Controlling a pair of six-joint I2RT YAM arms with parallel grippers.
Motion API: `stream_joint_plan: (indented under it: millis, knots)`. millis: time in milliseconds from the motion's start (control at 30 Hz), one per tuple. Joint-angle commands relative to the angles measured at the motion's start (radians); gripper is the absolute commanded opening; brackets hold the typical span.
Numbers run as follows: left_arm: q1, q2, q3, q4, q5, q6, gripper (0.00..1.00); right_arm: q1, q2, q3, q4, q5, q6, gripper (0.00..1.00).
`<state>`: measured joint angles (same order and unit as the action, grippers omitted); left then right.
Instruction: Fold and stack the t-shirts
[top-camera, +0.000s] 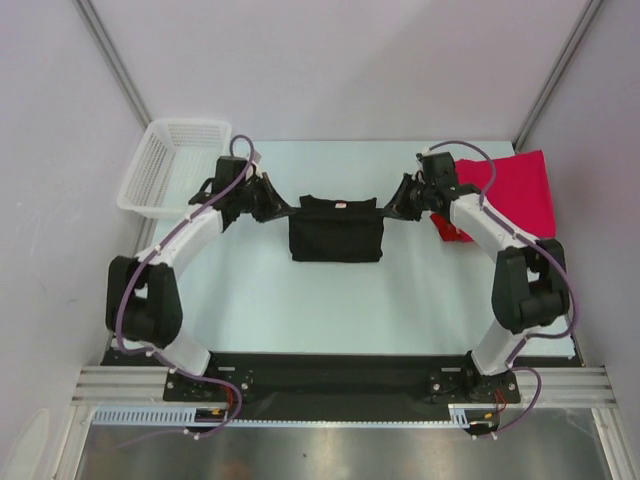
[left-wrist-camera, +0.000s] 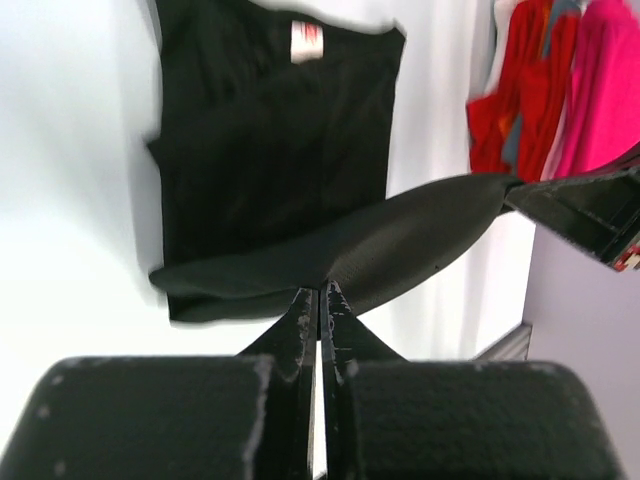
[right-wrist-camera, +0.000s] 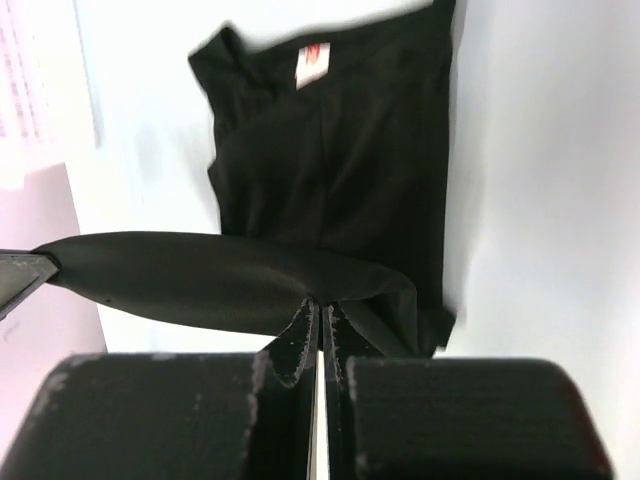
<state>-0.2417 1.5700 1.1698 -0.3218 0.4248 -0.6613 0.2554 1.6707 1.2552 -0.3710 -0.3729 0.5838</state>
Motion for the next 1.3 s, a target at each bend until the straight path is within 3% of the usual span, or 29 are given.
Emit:
stream_joint_plan:
  millis: [0,167,200,233,267,300,367,433,567,733,867,1033,1267]
  knots:
    - [0.028,0.103,0.131,0.029,0.02,0.012,0.0,-0.034,0.116,0.13,0.033,-0.027,-0.032,0.0]
    - [0.051,0.313,0.334,0.038,0.04,-0.011,0.0,-0.074,0.3,0.303,0.038,-0.057,-0.025,0.0]
    - [0.056,0.381,0.367,0.036,0.04,-0.023,0.01,-0.077,0.332,0.37,0.041,-0.063,-0.024,0.1]
    - [0.065,0.421,0.426,0.038,0.051,-0.027,0.07,-0.08,0.401,0.404,0.029,-0.046,-0.022,0.34]
    - [0.068,0.455,0.457,0.04,0.058,-0.027,0.39,-0.081,0.426,0.438,0.017,-0.028,-0.012,0.94]
    - [0.07,0.511,0.485,0.04,0.063,-0.02,0.54,-0.081,0.448,0.472,0.017,-0.014,-0.015,1.0]
    - [0.07,0.536,0.519,0.043,0.042,0.002,0.73,-0.079,0.449,0.431,0.085,-0.009,-0.013,1.0]
    - [0.07,0.527,0.492,0.056,0.013,0.02,0.8,-0.079,0.436,0.389,0.173,-0.009,-0.013,1.0]
    - [0.07,0.48,0.383,0.127,-0.047,0.043,0.81,-0.068,0.448,0.359,0.188,-0.001,-0.041,0.78]
    - [0.065,0.492,0.297,0.213,-0.04,0.042,0.8,-0.054,0.474,0.34,0.201,0.011,-0.062,0.65]
    - [0.061,0.535,0.309,0.224,-0.024,0.032,0.74,-0.036,0.512,0.369,0.169,0.054,-0.088,0.63]
    - [0.045,0.564,0.317,0.233,-0.054,0.034,0.73,-0.012,0.566,0.401,0.149,0.1,-0.095,0.63]
    - [0.018,0.625,0.364,0.196,-0.121,0.042,0.69,0.007,0.609,0.415,0.158,0.129,-0.082,0.52]
